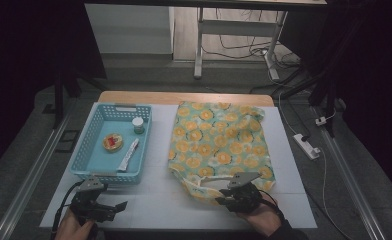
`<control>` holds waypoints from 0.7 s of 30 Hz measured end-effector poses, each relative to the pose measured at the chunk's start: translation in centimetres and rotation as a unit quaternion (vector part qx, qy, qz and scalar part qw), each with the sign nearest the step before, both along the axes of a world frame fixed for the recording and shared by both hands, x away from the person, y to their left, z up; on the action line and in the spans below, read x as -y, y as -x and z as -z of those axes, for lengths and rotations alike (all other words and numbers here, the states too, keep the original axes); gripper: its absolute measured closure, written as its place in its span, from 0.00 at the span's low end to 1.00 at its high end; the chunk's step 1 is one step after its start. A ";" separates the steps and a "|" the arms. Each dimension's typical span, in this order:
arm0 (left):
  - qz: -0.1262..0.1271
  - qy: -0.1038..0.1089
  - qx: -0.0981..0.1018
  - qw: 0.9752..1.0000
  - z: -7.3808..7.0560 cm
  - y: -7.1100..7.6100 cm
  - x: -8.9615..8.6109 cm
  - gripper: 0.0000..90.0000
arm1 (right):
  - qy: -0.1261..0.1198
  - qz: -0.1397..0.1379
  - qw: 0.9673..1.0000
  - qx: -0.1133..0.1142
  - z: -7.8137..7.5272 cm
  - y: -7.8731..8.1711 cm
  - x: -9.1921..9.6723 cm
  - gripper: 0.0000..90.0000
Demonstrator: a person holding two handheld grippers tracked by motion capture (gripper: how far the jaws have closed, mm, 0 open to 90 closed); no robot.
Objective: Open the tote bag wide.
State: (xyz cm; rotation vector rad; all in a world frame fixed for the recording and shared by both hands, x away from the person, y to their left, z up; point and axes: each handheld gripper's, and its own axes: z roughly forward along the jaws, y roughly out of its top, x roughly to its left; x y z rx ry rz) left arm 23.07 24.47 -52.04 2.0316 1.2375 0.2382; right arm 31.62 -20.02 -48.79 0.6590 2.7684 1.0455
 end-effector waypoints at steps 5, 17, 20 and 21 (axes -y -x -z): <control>0.001 0.000 0.000 1.000 0.0 0.0 0.0 0.01 | 0.009 -0.004 1.000 0.000 0.2 -0.1 0.0 0.86; -0.001 0.003 -0.001 1.000 0.0 -0.1 0.0 0.01 | -0.014 0.014 1.000 -0.004 -2.2 -2.7 0.6 0.99; -0.001 0.004 -0.002 1.000 0.0 -0.1 -0.1 0.01 | -0.020 0.021 1.000 -0.004 -2.6 -4.1 0.7 0.99; -0.001 0.004 -0.002 1.000 0.0 -0.1 -0.1 0.01 | -0.024 0.024 0.999 -0.006 -2.8 -4.6 0.7 0.99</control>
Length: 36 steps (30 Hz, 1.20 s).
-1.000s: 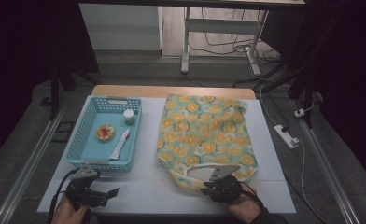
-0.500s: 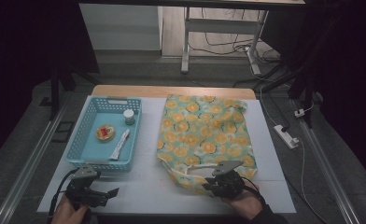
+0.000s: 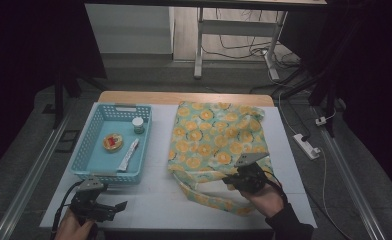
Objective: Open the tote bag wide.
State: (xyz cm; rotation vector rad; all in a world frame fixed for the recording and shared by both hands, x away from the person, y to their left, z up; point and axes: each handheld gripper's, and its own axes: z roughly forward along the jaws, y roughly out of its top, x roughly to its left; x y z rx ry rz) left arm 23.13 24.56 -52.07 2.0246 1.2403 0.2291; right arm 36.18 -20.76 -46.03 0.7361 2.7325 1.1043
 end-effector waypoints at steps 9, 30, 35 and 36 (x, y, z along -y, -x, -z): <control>0.000 0.002 -0.001 1.000 0.0 0.0 0.0 0.01 | -0.011 0.015 1.000 0.007 -0.9 -4.1 -0.3 0.99; -0.002 0.007 -0.004 1.000 0.0 -0.1 -0.2 0.01 | -0.021 0.045 0.998 0.029 -1.4 -12.7 -2.1 0.99; -0.002 0.009 -0.005 1.000 0.1 -0.1 -0.2 0.01 | -0.021 0.058 0.998 0.031 -1.4 -14.6 -2.4 0.99; -0.002 0.009 -0.005 1.000 0.1 -0.1 -0.2 0.01 | -0.021 0.060 0.997 0.031 -1.3 -14.9 -2.4 0.99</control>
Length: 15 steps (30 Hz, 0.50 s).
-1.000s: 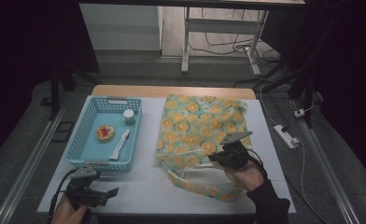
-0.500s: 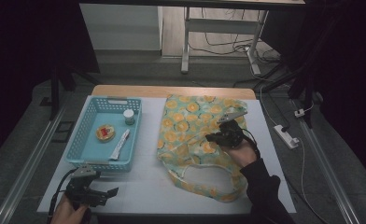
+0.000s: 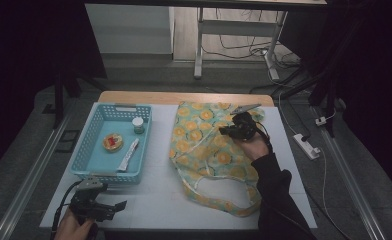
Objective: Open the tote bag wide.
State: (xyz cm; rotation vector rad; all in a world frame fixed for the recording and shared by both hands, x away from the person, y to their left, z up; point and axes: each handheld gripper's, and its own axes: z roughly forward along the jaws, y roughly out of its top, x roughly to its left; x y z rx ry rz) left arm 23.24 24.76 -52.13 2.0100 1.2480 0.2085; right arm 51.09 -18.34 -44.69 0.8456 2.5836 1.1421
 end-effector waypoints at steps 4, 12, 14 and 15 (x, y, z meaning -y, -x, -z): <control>0.000 0.001 -0.001 1.000 0.0 0.0 0.0 0.01 | -0.001 0.006 1.000 0.000 0.2 -1.4 -0.2 0.99; 0.000 0.002 -0.003 1.000 0.0 -0.1 0.0 0.01 | -0.006 0.018 1.000 -0.004 0.4 -4.1 -0.8 0.99; 0.000 0.002 -0.003 1.000 0.0 -0.1 0.0 0.01 | -0.007 0.023 1.000 -0.007 0.7 -4.8 -0.9 0.99; 0.000 0.002 -0.003 1.000 0.0 -0.1 0.0 0.01 | -0.007 0.023 1.000 -0.007 0.7 -4.8 -0.9 0.99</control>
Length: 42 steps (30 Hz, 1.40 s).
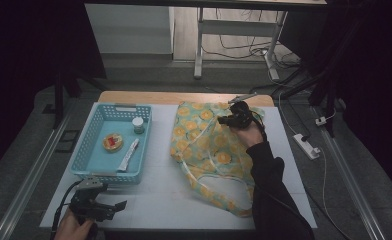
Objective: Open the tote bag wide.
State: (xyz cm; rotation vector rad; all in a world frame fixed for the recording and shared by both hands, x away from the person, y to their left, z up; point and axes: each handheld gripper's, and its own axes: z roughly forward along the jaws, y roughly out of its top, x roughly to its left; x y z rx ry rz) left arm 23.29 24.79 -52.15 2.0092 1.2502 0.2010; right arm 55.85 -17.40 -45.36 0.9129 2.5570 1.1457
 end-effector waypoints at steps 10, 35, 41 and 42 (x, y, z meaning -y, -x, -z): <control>0.001 0.000 0.000 1.000 0.0 0.0 0.0 0.01 | 0.056 -0.001 0.998 -0.015 4.3 -1.6 -1.0 0.99; 0.000 -0.006 0.000 1.000 0.0 0.0 0.1 0.01 | -0.002 0.012 1.000 -0.020 0.8 2.3 2.1 0.28; 0.000 -0.007 0.001 1.000 0.0 0.0 0.1 0.01 | 0.018 -0.004 1.000 -0.017 0.5 5.0 2.0 0.15; 0.000 -0.007 0.001 1.000 0.0 0.0 0.1 0.01 | 0.018 -0.010 1.000 -0.022 0.5 5.5 1.9 0.15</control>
